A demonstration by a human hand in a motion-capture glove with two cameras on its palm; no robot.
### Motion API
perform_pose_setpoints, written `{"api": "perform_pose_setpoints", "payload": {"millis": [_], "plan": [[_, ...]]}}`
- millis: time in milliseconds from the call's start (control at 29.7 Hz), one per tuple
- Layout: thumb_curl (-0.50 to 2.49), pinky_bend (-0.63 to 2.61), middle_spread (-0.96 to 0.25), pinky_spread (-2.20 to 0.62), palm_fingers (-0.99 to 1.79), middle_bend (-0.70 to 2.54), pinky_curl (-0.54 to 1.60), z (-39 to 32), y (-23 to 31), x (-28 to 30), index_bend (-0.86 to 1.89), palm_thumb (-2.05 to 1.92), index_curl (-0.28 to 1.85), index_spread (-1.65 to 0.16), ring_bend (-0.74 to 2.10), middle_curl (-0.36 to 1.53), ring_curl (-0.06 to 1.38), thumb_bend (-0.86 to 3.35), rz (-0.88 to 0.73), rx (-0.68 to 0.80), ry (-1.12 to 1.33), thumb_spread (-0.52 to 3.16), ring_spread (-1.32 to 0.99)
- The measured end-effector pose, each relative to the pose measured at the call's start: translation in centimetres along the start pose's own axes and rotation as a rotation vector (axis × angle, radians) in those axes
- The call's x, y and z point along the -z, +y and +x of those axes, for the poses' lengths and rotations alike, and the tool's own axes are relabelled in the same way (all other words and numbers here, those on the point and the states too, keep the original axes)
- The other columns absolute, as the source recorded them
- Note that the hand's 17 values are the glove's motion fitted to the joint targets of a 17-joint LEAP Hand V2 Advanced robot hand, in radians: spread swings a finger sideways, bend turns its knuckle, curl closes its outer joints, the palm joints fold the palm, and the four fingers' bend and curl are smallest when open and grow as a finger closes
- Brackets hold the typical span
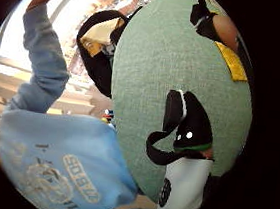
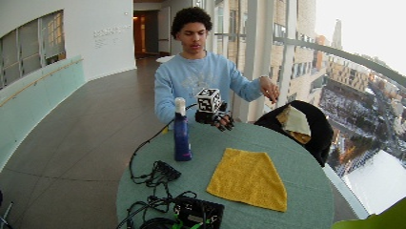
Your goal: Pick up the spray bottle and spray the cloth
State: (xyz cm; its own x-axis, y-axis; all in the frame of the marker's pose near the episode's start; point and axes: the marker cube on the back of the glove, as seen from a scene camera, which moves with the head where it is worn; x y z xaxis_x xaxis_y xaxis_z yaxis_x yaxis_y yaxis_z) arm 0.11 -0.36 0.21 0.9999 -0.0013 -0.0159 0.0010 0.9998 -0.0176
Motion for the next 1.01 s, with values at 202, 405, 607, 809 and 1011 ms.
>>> {"api": "perform_pose_setpoints", "payload": {"millis": [202, 405, 607, 809, 1011], "plan": [[0.17, 0.32, -0.05, 0.16, 0.66, 0.29, 0.16, 0.8, -0.6, -0.3, 0.24, 0.61, 0.19, -0.28, 0.31, 0.16, 0.16, 0.40, -0.046, -0.014, 0.036, 0.68, 0.00], [0.22, 0.31, -0.06, 0.19, 0.64, 0.27, 0.20, 1.6, -0.2, -0.1, 0.19, 0.63, 0.24, -0.34, 0.29, 0.21, 0.20, 0.38, -0.057, -0.041, 0.033, 0.90, 0.00], [0.26, 0.30, -0.06, 0.21, 0.64, 0.25, 0.23, 1.6, 0.2, 0.0, 0.17, 0.64, 0.26, -0.36, 0.27, 0.24, 0.21, 0.35, -0.063, -0.048, 0.037, 1.02, 0.01], [0.28, 0.28, -0.07, 0.22, 0.63, 0.24, 0.25, 1.3, 1.8, 0.7, 0.17, 0.65, 0.28, -0.38, 0.25, 0.27, 0.22, 0.31, -0.019, -0.079, 0.025, 1.09, 0.01], [0.31, 0.27, -0.07, 0.22, 0.62, 0.22, 0.27, 1.5, 5.7, 1.9, 0.15, 0.65, 0.29, -0.38, 0.24, 0.29, 0.24, 0.27, 0.054, -0.145, -0.019, 1.14, 0.00]]}}
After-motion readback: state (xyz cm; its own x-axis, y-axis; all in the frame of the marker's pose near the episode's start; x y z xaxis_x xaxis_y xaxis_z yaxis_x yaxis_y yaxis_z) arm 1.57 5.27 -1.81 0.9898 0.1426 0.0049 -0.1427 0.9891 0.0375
